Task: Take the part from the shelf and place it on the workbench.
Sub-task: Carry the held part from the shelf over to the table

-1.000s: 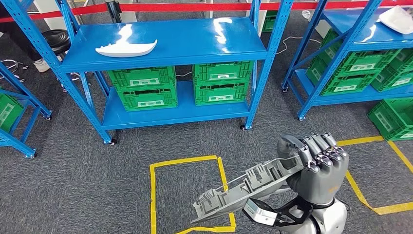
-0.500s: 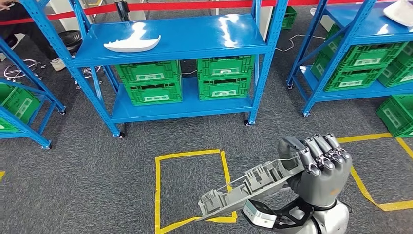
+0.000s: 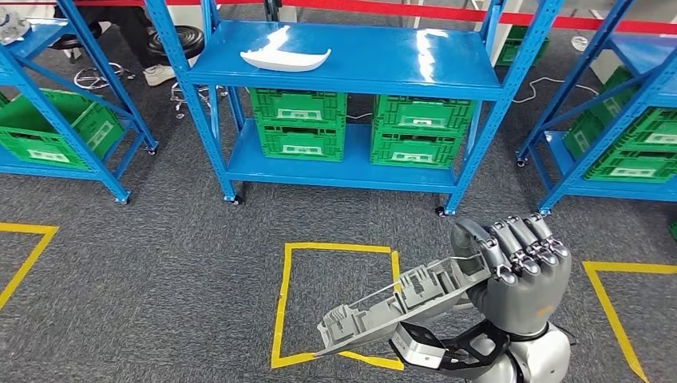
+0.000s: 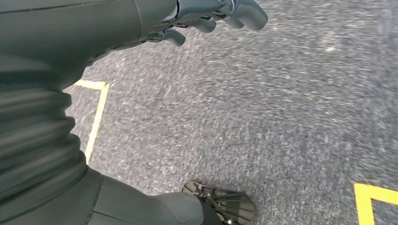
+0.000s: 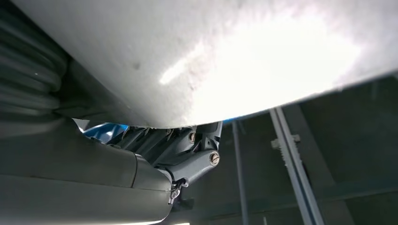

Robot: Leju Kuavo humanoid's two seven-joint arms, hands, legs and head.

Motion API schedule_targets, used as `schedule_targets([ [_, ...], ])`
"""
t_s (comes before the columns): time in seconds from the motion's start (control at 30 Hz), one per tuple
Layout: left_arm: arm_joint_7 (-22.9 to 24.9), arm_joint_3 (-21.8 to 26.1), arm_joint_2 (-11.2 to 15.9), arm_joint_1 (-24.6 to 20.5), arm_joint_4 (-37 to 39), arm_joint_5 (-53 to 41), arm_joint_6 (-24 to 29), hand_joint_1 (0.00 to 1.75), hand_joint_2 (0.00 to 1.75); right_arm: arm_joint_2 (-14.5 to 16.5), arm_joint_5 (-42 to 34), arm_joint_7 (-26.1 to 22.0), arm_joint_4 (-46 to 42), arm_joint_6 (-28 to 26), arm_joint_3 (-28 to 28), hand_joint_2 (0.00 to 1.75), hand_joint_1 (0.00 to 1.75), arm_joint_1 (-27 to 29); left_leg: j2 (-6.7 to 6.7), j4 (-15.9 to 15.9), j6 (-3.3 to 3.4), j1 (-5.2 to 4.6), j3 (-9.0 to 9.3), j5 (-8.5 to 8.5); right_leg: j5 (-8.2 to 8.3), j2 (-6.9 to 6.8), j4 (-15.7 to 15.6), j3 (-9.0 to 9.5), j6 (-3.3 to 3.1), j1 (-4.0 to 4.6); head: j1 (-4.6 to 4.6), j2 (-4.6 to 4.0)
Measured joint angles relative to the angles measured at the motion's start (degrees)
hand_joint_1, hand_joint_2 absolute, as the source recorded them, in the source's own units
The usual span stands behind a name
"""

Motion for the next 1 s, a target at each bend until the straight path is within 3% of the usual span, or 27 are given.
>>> schedule_targets([
  [0.07,0.8,0.0,-0.3,0.0,0.1,-0.5,0.0,0.00,1.75,0.0,1.1,0.7,-0.3,0.0,0.3,1.75,1.75,-0.3,-1.36,0.3,-0.39,-0.02,-0.25,0.05,3.13,2.05,-7.7,3.60,-0.37,-0.17,-0.02,0.00],
  [0.1,1.1,0.0,-0.3,-0.1,0.1,-0.9,0.0,0.00,1.75,0.0,1.7,1.1,-0.6,0.0,0.3,1.75,1.75,-0.3,-1.98,0.5,-0.76,-0.02,-0.51,0.17,3.78,3.02,-10.1,4.61,-0.51,-0.19,-0.02,0.00],
  [0.13,1.5,0.0,-0.4,0.0,0.1,-1.4,0.0,0.00,1.75,0.0,2.2,1.5,-0.9,0.0,0.4,1.75,1.75,-0.2,-2.53,0.5,-1.20,0.03,-0.81,0.34,3.81,3.69,-11.2,4.95,-0.66,-0.13,-0.03,0.00],
  [0.2,2.3,-0.1,-0.5,0.2,0.2,-2.8,0.2,0.00,1.75,0.0,3.1,1.9,-1.8,0.0,0.5,1.75,1.75,-0.1,-3.61,0.3,-2.13,0.17,-1.34,0.77,4.03,3.05,-11.4,4.78,-1.13,-0.06,-0.04,0.00],
  [0.23,2.7,-0.2,-0.5,0.4,0.2,-3.8,0.2,0.00,1.75,0.0,3.3,2.0,-2.4,0.0,0.5,1.75,1.75,0.0,-3.39,0.4,-2.46,0.15,-1.60,0.69,4.23,2.42,-11.7,4.82,-1.48,-0.13,-0.07,0.00],
  [0.3,3.3,-0.8,-0.5,0.6,0.2,-5.8,0.1,0.00,1.75,0.0,3.6,1.8,-3.8,0.0,0.5,1.75,1.75,0.7,-1.03,3.2,-3.00,-0.02,-3.03,-1.20,4.55,0.96,-12.1,4.92,-2.29,-0.37,-0.42,0.00],
  [0.33,3.6,-1.3,-0.5,0.6,0.2,-6.8,-0.1,0.00,1.75,0.0,3.5,1.6,-4.5,0.0,0.5,1.75,1.75,1.3,0.67,6.3,-3.22,-0.04,-4.39,-3.05,4.57,0.17,-12.1,4.92,-2.54,-0.28,-0.58,0.00],
  [0.4,3.9,-2.3,-0.5,0.6,0.2,-8.1,-0.7,0.00,1.75,0.0,3.2,1.0,-5.8,-0.1,0.4,1.75,1.75,2.6,2.36,13.6,-3.63,0.05,-7.49,-6.42,4.52,-1.47,-12.1,4.84,-2.76,-0.12,-0.72,0.00],
  [0.43,3.7,-2.6,-0.5,0.7,0.3,-8.4,-1.2,0.00,1.75,0.0,2.9,0.8,-6.4,-0.1,0.4,1.75,1.75,3.2,2.64,15.6,-3.74,0.08,-8.21,-6.90,4.51,-2.24,-12.1,4.82,-2.78,-0.07,-0.73,0.00],
  [0.47,3.3,-2.8,-0.4,0.8,0.3,-8.5,-1.8,0.00,1.75,0.0,2.5,0.6,-7.0,-0.1,0.3,1.75,1.75,3.8,2.84,15.4,-3.77,0.10,-7.86,-6.27,4.50,-2.94,-12.1,4.82,-2.77,-0.06,-0.73,0.00],
  [0.53,2.3,-3.2,-0.3,0.8,0.3,-8.9,-2.7,0.00,1.75,0.0,1.7,0.1,-8.2,-0.1,0.1,1.75,1.75,5.3,3.93,9.1,-3.59,0.07,-4.19,-3.00,4.41,-4.22,-12.0,4.93,-2.64,-0.04,-0.74,0.00],
  [0.6,1.4,-3.8,-0.2,0.7,0.3,-9.3,-2.8,0.00,1.75,-0.1,0.8,-0.7,-9.4,-0.1,-0.3,1.75,1.75,7.0,5.81,2.1,-2.93,-0.25,-0.45,-0.95,4.20,-5.30,-11.8,4.99,-2.19,0.26,-0.69,0.00],
  [0.67,0.6,-4.3,-0.1,0.5,0.3,-9.3,-2.7,0.00,1.75,-0.4,-0.1,-1.2,-10.2,-0.1,-0.7,1.75,1.75,8.3,6.22,-0.1,-2.08,-0.58,0.29,-0.82,4.16,-6.19,-11.7,4.98,-1.59,0.56,-0.56,0.00],
  [0.73,0.0,-4.3,0.0,0.4,0.3,-9.0,-2.5,0.00,1.75,-0.7,-0.4,-1.5,-10.6,-0.1,-0.9,1.75,1.75,9.0,5.14,-0.3,-1.30,-0.53,0.08,-0.50,4.05,-6.57,-11.7,5.15,-0.92,0.46,-0.48,0.00],
  [0.8,-0.5,-4.3,0.0,-0.1,0.2,-8.8,-2.3,0.00,1.75,-1.2,-0.3,-1.6,-10.8,0.0,-1.0,1.75,1.75,9.6,4.06,-0.7,-0.52,-0.28,0.17,0.00,2.23,-4.25,-9.4,4.40,-0.20,0.19,-0.42,0.00],
  [0.87,-0.7,-4.4,-0.1,-0.8,0.1,-8.8,-2.2,0.00,1.75,-1.6,-0.1,-1.6,-10.9,0.0,-1.0,1.75,1.75,10.3,2.90,-0.8,-0.02,-0.14,-0.02,0.39,-1.46,-1.22,-3.0,1.55,0.22,-0.01,-0.31,0.00],
  [0.9,-0.7,-4.4,-0.1,-1.2,0.1,-8.8,-2.1,0.00,1.75,-1.8,-0.2,-1.6,-11.0,0.0,-1.1,1.75,1.75,10.7,2.25,-0.7,0.06,-0.15,-0.21,0.49,-3.03,-0.63,0.7,-0.16,0.30,-0.03,-0.26,0.00],
  [0.93,-0.6,-4.4,0.0,-1.3,0.1,-8.8,-2.0,0.00,1.75,-2.0,-0.4,-1.6,-11.0,0.0,-1.1,1.75,1.75,11.1,1.50,-0.6,0.04,-0.16,-0.38,0.56,-3.70,-0.42,3.2,-1.33,0.36,-0.06,-0.26,0.00],
  [0.97,-0.5,-4.4,0.0,-1.4,0.1,-8.8,-2.0,0.00,1.75,-2.2,-0.5,-1.6,-11.1,0.0,-1.1,1.75,1.75,11.5,0.74,-0.4,-0.02,-0.15,-0.53,0.61,-3.30,-0.32,3.8,-1.60,0.37,-0.11,-0.25,0.00],
  [1.0,-0.4,-4.4,0.0,-1.4,0.1,-9.0,-2.0,0.00,1.75,-2.3,-0.2,-1.6,-11.3,0.0,-1.0,1.75,1.75,11.9,-0.07,-0.2,-0.12,-0.13,-0.64,0.65,-1.91,-0.18,2.2,-0.78,0.33,-0.20,-0.25,0.00],
])
